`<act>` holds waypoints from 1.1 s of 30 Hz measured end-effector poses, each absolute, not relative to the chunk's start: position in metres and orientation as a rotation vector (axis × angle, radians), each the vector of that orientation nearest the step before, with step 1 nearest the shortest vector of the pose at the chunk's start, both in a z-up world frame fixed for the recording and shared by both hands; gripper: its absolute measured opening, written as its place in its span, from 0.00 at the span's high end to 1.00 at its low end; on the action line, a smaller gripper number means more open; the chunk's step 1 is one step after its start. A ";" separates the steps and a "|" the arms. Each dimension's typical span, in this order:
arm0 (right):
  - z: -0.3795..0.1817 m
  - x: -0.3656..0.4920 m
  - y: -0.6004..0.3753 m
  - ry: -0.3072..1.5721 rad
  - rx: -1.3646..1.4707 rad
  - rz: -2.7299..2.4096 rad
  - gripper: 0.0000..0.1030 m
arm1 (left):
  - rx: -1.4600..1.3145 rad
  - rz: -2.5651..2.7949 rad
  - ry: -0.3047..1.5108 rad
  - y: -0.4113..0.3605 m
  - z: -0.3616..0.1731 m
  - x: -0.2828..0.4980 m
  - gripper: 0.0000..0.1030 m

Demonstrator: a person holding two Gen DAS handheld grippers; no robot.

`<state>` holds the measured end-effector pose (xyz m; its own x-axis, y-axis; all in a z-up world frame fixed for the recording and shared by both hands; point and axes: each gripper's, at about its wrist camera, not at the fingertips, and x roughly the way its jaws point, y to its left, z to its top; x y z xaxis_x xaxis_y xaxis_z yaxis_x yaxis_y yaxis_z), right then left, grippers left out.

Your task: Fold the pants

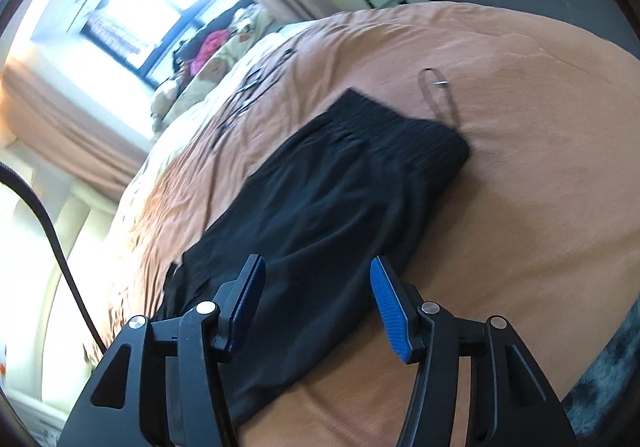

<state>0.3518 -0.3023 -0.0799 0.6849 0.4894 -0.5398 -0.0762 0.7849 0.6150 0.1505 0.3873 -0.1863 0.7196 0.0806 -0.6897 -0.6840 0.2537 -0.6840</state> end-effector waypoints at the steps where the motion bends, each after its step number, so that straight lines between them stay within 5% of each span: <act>1: -0.077 0.349 -0.296 0.756 0.585 0.353 0.48 | -1.206 0.587 0.608 0.386 -0.183 0.149 0.56; 25: -0.087 0.374 -0.151 0.893 0.388 0.674 0.48 | -1.083 0.468 0.571 0.378 -0.187 0.164 0.52; 31: -0.095 0.381 -0.124 0.938 0.374 0.725 0.48 | -1.049 0.493 0.563 0.381 -0.190 0.168 0.68; 33: -0.099 0.381 -0.112 0.951 0.355 0.747 0.48 | -1.051 0.501 0.569 0.383 -0.191 0.169 0.85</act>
<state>0.3814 -0.1124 -0.0985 0.3604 0.7118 -0.6029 -0.4168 0.7011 0.5785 0.1685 0.3826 -0.1909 0.7506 0.1129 -0.6510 -0.6316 0.4120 -0.6568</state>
